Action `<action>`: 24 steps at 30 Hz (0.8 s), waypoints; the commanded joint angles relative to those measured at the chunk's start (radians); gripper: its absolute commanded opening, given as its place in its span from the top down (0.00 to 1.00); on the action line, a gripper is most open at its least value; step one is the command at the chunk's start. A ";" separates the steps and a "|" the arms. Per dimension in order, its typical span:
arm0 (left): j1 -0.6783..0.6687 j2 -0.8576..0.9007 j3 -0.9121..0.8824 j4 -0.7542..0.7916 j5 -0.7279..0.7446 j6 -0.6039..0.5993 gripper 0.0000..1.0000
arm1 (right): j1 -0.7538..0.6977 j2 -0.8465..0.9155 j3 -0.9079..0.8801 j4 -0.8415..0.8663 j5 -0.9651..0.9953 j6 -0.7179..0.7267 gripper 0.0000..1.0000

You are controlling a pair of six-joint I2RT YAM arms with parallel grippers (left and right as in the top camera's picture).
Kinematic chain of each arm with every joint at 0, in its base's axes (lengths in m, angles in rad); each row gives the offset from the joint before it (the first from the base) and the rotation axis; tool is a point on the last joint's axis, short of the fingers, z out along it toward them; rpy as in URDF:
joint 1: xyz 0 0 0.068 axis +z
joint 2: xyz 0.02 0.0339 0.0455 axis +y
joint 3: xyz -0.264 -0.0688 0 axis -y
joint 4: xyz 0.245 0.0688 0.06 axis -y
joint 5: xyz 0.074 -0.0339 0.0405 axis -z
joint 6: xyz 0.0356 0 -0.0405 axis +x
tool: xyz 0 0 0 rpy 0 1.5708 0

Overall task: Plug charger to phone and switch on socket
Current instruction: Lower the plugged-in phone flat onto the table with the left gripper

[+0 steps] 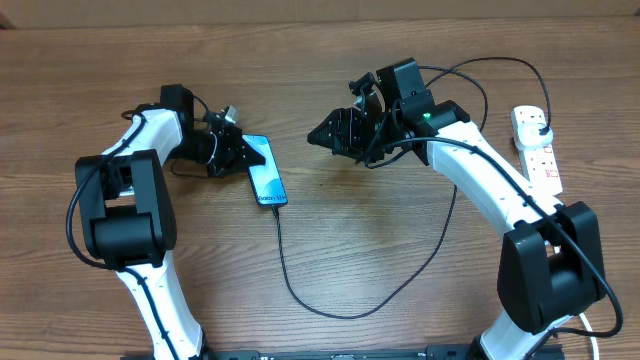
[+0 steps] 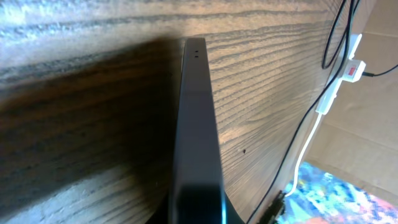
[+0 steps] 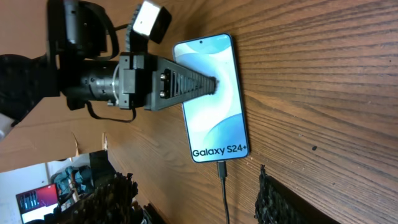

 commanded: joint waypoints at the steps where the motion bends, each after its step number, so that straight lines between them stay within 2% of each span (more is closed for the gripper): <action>1: 0.000 0.008 -0.010 0.016 0.029 -0.006 0.96 | -0.002 -0.021 0.016 0.000 0.006 -0.011 0.34; 7: 0.000 0.008 -0.010 0.036 0.017 0.005 0.95 | -0.002 -0.021 0.016 0.000 0.006 -0.011 0.34; 12: 0.000 0.008 -0.015 0.044 -0.057 0.005 0.96 | -0.002 -0.021 0.016 0.000 0.006 -0.011 0.34; 24: 0.001 0.008 -0.111 0.138 -0.062 -0.007 0.96 | -0.002 -0.021 0.016 -0.007 0.006 -0.014 0.34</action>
